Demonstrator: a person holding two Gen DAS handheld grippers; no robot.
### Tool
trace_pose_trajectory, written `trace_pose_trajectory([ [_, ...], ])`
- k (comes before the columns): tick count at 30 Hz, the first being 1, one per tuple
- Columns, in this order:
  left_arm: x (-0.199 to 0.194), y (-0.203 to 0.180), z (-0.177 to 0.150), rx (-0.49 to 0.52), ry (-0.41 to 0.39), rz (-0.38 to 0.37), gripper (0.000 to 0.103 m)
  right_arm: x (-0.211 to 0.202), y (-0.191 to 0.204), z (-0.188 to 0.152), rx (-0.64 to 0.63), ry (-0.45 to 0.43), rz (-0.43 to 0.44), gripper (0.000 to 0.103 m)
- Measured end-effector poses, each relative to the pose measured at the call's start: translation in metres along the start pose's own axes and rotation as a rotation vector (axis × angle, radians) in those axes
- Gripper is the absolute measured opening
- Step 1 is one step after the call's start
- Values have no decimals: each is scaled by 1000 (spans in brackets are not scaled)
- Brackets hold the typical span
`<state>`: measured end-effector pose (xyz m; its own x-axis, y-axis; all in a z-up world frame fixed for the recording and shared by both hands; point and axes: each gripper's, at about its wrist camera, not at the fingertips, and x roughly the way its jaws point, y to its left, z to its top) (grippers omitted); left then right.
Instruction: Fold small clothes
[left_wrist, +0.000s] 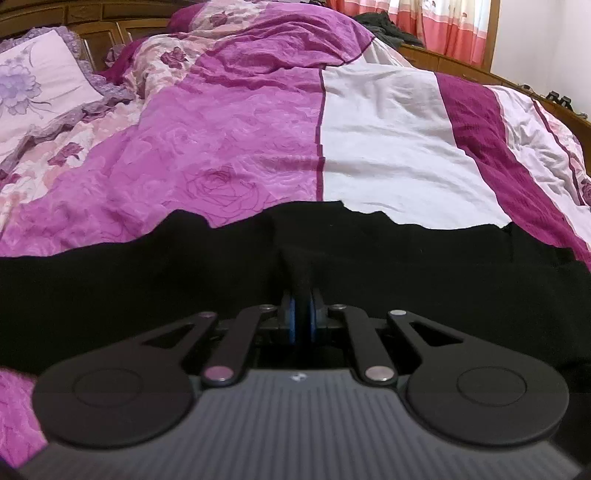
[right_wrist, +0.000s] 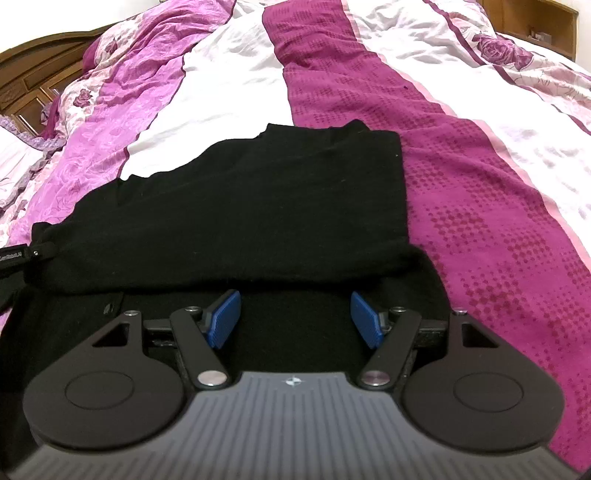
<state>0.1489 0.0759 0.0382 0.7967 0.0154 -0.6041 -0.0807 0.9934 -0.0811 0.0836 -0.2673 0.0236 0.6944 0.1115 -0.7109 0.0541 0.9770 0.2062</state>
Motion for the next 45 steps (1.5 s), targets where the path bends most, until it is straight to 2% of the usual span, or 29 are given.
trace_pose_trajectory([
  [5,-4,6,10,37,-28,10,8,-1,-2,1,9,-2,5,73],
  [9,3,9,11,67,21,-2,11,-3,-2,0,8,-1,1,73],
  [13,7,10,1,85,49,26,11,-7,0,-1,6,4,-1,73],
  [15,11,11,-5,80,75,37,17,-9,0,-2,9,4,1,73],
  [19,9,12,-5,67,66,44,19,-19,-1,-7,21,-2,5,73],
  [23,-3,17,1,39,62,52,47,-32,-1,-12,30,-17,12,73],
  [24,-7,18,2,34,56,53,48,-35,-1,-13,32,-22,15,73],
  [35,-55,45,24,17,68,89,48,-70,9,-23,40,-60,58,73],
  [41,-83,76,30,28,58,180,48,-82,14,-31,44,-64,79,73],
  [45,-95,105,29,-4,69,239,48,-88,16,-37,46,-60,82,73],
])
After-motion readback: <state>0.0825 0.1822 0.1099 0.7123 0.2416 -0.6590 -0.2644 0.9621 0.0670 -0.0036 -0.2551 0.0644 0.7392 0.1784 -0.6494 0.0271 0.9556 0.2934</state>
